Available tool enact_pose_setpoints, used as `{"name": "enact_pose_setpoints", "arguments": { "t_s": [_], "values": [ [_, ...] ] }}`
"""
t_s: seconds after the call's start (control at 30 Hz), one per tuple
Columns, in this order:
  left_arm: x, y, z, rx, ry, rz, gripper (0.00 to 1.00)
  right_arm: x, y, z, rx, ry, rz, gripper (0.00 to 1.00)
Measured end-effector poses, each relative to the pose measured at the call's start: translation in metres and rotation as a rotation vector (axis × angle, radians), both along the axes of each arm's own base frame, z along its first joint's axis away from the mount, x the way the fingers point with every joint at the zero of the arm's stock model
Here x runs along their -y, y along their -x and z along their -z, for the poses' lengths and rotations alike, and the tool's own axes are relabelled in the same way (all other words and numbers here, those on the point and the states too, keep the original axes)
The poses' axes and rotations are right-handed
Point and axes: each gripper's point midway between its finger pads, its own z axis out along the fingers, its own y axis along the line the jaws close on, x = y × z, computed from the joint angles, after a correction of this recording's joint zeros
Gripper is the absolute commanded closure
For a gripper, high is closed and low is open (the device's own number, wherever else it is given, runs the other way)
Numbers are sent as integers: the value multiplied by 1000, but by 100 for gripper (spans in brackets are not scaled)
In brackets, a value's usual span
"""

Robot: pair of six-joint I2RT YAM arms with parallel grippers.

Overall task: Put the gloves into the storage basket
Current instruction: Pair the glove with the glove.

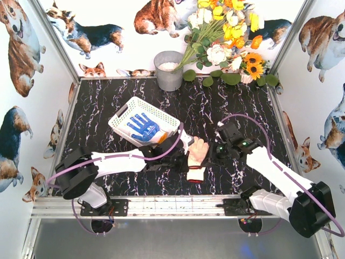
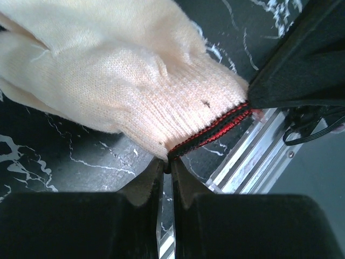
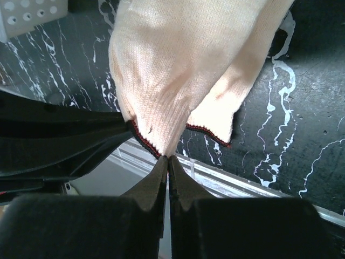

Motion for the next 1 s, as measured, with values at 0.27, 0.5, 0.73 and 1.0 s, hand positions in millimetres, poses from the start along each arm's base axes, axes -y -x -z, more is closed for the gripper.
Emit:
{"name": "enact_pose_setpoints", "arguments": {
  "t_s": [0.27,0.5,0.73,1.0],
  "values": [
    [-5,13,19,-72,-53,31,100,0,23,26,-82,47,-50,100],
    [-4,22,28,-113,-64,62,100,1,35,38,-122,73,-61,100],
    [-3,29,33,-151,-68,90,100,0,40,45,-148,96,-74,100],
    [-1,36,32,-180,-57,117,100,2,46,57,-189,135,-88,100]
  ]
}}
